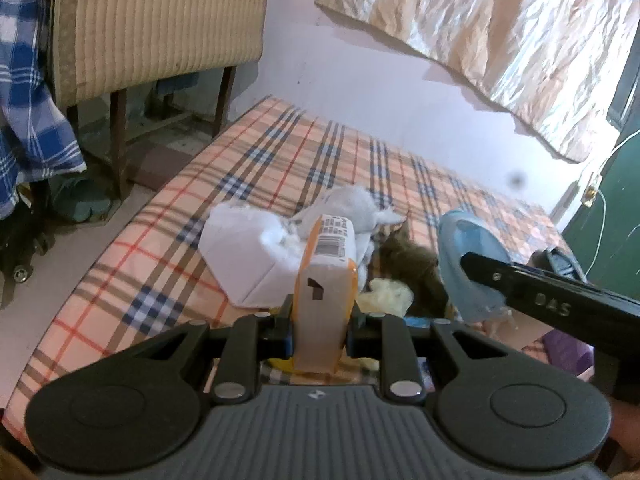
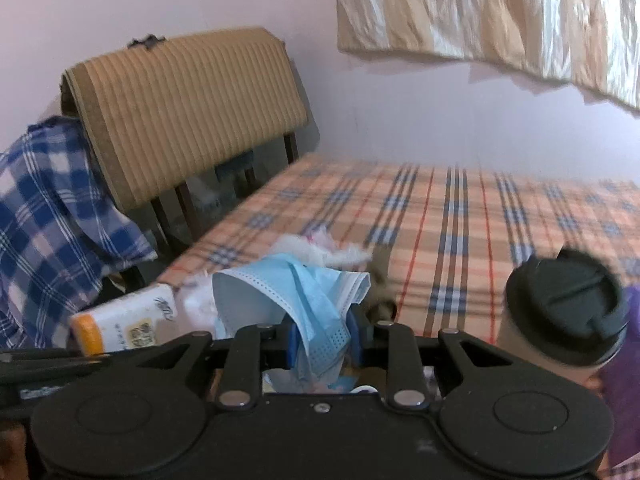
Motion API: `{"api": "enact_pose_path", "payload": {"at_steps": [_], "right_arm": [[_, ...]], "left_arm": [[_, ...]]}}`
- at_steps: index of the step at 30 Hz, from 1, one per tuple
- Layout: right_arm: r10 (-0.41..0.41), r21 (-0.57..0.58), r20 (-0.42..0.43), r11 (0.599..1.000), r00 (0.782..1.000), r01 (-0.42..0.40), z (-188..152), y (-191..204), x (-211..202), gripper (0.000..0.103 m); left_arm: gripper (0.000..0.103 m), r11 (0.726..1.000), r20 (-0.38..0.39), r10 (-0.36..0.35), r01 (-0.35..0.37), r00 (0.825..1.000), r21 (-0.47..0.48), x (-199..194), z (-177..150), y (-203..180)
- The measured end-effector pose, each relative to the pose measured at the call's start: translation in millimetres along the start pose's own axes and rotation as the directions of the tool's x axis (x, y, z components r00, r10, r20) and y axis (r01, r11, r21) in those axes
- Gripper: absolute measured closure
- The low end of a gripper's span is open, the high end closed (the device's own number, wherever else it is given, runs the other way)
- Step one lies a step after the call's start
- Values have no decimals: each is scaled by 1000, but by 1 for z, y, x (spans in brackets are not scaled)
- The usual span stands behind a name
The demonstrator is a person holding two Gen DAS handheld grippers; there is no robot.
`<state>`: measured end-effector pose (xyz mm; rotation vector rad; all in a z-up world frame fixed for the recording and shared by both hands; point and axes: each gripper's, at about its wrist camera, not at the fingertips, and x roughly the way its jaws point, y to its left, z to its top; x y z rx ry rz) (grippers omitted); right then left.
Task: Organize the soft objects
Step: 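Grasp the orange-white tissue pack with the left gripper while the right gripper grasps the blue mask, then carry the tissue pack and blue mask with both grippers toward the white box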
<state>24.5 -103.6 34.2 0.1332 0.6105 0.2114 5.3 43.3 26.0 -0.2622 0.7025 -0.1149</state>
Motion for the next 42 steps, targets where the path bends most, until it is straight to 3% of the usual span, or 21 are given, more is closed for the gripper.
{"api": "enact_pose_path", "payload": {"at_steps": [9,21,42], "right_arm": [[-35,-56,53,998,998,38,34,-4,-36,72],[-101,-15,71,995,992,102,65,-49,-71,72],[-251,103,93,965,963,242,57,-144,-115,72]], "left_arm": [[79,1000,26,-10,10,1000,27,-10,24,-22],[79,995,24,-72,70,997,72,-9,52,-65],[79,959,-30,-208,210,978,190,18,54,-161]]}}
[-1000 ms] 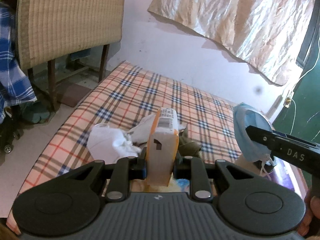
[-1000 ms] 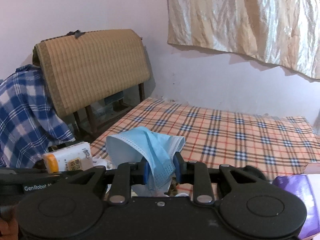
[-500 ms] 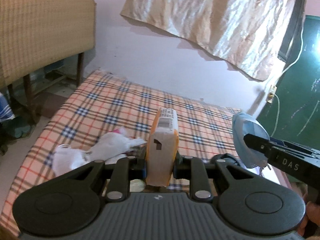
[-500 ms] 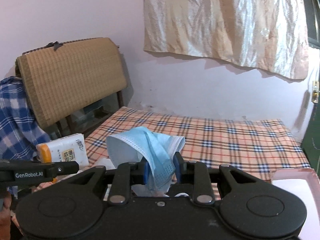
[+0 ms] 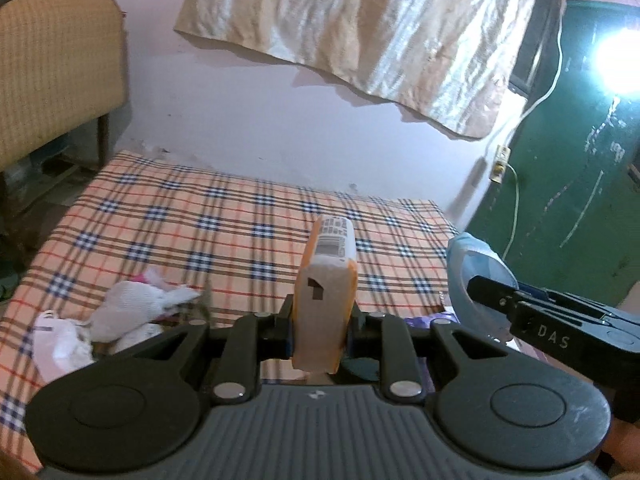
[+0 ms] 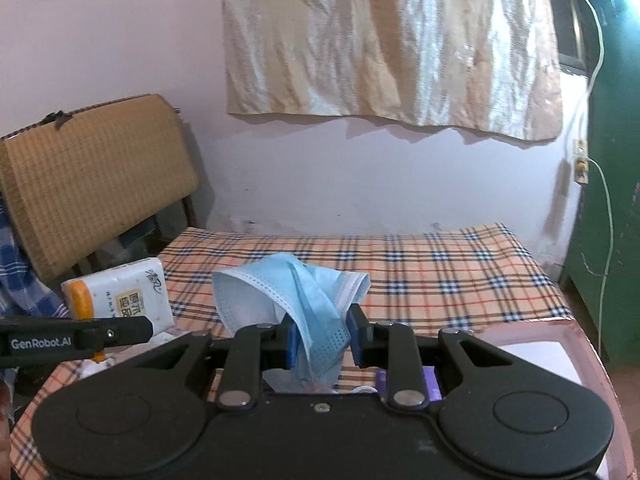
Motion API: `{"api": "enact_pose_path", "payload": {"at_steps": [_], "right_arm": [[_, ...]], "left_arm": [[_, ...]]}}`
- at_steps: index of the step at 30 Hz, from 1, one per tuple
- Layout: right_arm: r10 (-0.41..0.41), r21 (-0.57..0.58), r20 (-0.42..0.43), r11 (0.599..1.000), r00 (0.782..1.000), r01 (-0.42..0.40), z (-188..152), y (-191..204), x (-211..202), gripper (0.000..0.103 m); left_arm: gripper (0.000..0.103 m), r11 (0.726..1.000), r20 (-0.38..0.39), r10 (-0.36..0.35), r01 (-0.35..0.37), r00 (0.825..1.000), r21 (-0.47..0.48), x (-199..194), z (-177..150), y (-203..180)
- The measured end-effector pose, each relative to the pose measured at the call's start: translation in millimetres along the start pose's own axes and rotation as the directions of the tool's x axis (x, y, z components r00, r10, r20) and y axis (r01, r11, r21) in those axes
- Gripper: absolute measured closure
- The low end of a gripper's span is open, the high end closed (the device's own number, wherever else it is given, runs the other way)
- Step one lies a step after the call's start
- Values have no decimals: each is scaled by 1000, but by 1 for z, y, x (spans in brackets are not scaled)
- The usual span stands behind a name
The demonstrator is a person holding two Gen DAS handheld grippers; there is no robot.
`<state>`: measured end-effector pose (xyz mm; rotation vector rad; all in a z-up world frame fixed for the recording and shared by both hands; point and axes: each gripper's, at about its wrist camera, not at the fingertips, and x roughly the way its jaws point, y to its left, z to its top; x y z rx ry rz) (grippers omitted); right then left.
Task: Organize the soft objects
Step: 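Carry the tissue pack and blue mask with both grippers toward the white box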
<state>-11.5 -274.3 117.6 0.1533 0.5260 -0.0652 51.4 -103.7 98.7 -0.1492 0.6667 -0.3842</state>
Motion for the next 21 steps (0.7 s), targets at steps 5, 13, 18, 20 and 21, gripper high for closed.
{"api": "enact_pose_path", "payload": {"at_steps": [5,13,18,20,21], "right_arm": [[-32,31,-10,999,999,32,-3,-23,0,72],[-69,58,-8,996,998,69,-7,-52,-7,72],[-89,79,-6,993,996,89,-12,-67,-12,72],[-95,86,-10,992,995,96,-14,-73,-13,72],[-99,89,-11,991,995,100,-15,-76,-14,72]], "left_arm": [[79,999,-16,-23,24,1000,28,10,-1,-18],[79,996,-32,-45,48,998,81,18,-4,-46],[79,992,-43,-64,68,997,106,22,-7,-61],[79,991,-49,-72,77,996,113,24,-9,-68],[79,990,-52,-76,82,996,116,25,-10,-71]]}}
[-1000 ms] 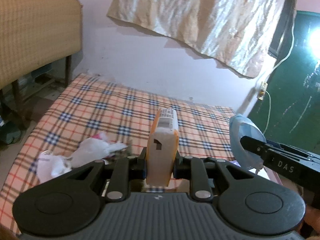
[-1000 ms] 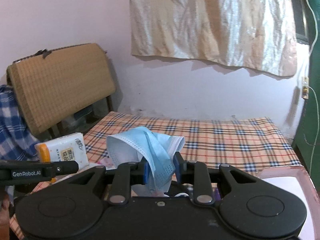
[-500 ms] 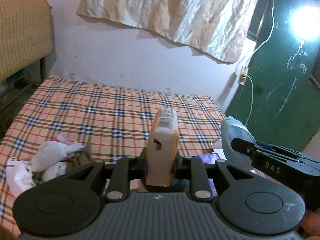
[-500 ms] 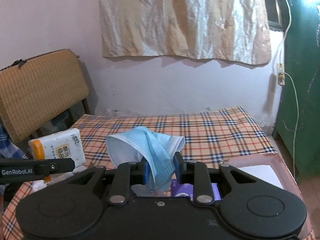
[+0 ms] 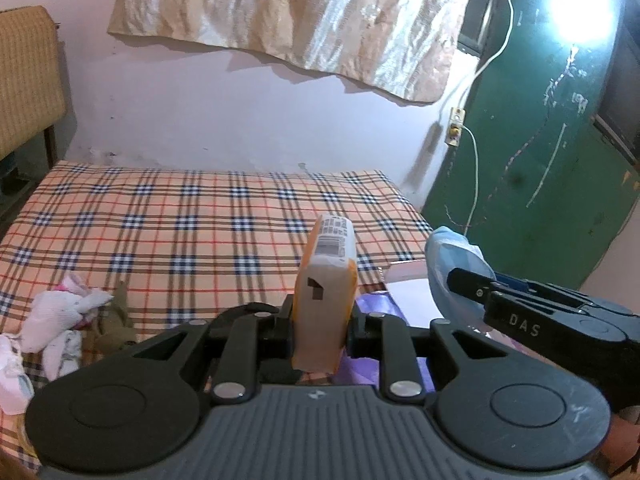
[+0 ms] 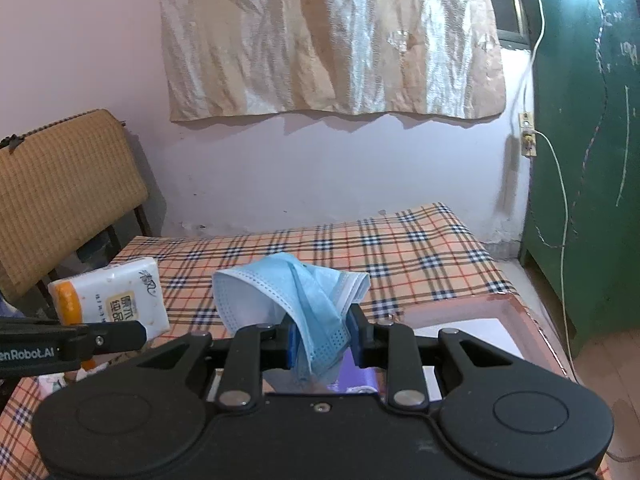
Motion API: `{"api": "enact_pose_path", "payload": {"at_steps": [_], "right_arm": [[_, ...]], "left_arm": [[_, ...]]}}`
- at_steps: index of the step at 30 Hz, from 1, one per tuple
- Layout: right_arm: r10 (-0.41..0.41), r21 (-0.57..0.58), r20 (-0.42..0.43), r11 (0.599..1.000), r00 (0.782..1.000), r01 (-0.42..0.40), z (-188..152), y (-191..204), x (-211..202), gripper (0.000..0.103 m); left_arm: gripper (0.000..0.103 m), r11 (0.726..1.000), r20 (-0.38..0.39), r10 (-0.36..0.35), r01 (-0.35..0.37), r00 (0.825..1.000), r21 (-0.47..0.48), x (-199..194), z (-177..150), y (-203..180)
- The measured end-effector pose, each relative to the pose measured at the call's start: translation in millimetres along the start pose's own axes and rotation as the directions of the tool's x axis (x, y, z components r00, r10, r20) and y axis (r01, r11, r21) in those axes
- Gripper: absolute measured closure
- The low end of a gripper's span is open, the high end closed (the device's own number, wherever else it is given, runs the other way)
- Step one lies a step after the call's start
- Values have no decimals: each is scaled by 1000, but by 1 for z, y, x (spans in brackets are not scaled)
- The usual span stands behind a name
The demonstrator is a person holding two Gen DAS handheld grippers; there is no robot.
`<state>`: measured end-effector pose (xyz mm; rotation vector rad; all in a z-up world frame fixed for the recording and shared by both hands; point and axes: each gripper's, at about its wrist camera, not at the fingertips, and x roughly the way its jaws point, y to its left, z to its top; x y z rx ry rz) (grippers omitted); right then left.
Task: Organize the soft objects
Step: 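Carry the tissue pack and blue mask with both grippers toward the white box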
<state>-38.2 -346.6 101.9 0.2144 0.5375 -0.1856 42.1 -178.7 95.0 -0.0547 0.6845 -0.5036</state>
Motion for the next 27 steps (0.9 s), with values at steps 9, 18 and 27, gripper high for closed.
{"api": "enact_pose_path", "payload": {"at_steps": [9,18,27], "right_arm": [[-32,39,-7,999,999,32,-5,-31,-2,72],[-78,71,-25,994,997,79,-14,-68,-2,72],[-127,83,-78,988,989,133,-24,-106,11,72]], "left_arm": [[79,998,-26,-46,47,999,44,16,-4,-30],[79,991,-68,-107,112,992,78,37,-13,-67],[79,981,-112,-157,168,981,98,67,-23,-98]]}}
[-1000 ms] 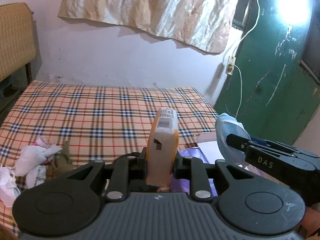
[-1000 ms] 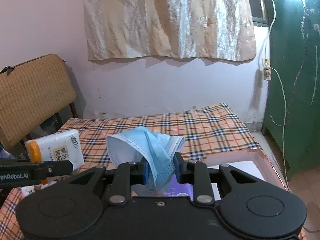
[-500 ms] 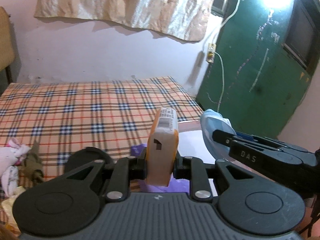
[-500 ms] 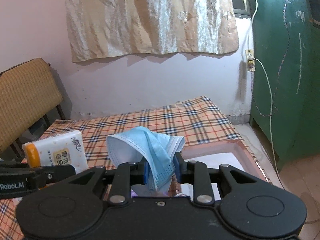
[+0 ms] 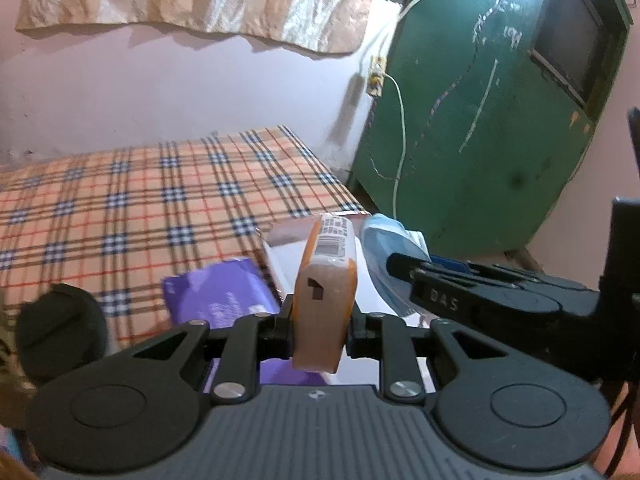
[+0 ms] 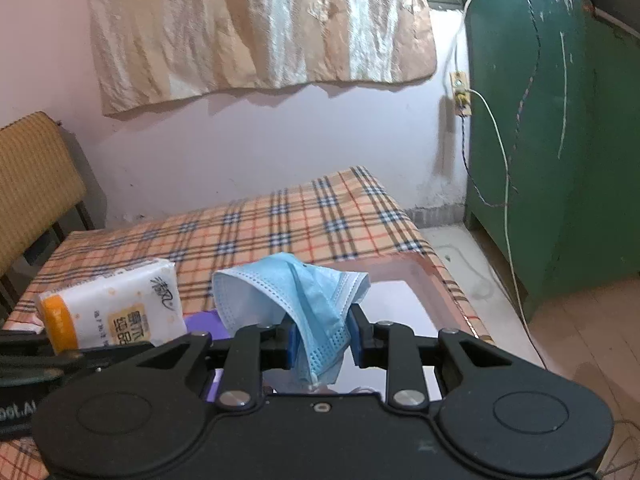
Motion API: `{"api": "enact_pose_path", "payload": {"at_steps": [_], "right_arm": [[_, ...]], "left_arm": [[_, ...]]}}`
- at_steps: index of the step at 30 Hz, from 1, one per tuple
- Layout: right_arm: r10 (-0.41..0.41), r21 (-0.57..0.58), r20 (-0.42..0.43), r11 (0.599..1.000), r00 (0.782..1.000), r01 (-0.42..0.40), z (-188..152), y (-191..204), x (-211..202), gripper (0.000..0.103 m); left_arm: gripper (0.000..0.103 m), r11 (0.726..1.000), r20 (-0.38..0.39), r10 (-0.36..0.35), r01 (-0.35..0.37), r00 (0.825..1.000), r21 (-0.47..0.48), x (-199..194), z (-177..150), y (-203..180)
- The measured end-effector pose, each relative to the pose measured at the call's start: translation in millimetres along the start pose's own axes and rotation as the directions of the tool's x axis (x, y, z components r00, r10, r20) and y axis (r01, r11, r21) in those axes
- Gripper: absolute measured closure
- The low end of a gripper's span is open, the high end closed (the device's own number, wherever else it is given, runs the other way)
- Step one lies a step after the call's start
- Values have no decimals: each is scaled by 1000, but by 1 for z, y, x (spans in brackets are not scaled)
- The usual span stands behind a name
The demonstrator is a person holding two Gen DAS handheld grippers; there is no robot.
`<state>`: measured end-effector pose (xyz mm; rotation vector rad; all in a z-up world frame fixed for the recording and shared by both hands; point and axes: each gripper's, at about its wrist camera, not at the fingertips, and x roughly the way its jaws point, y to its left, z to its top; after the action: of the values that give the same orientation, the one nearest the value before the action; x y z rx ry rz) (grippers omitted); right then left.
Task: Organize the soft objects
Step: 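Carry the tissue pack and blue mask with both grippers toward the white box, then open both grippers to drop the tissue pack and mask into the box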
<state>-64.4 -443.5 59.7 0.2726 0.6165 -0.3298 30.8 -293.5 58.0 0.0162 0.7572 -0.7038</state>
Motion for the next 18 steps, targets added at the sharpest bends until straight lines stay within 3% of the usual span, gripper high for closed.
{"api": "enact_pose_path", "payload": {"at_steps": [10,14,15,16,17,18], "right_arm": [[-53,0,-54,999,997,53,6,-35,30,72],[-61,-1,-56,998,997,61,15,-43,42,66],[-59,1,-55,998,997,59,18,-44,45,58],[-58,2,-53,998,997,58,21,-45,48,51],[-56,0,-42,998,998,56,23,-46,48,33],[-57,-2,-34,998,998,57,25,-46,48,24]], "left_arm": [[79,999,-50,-42,43,998,17,44,-4,-21],[75,996,-48,-86,87,995,8,55,-1,-27],[69,997,-41,-79,80,996,15,57,0,-29],[55,997,-38,-71,71,997,20,58,1,-30],[48,998,-36,-66,66,997,17,59,2,-30],[40,998,-32,-65,65,997,10,58,2,-29]]}}
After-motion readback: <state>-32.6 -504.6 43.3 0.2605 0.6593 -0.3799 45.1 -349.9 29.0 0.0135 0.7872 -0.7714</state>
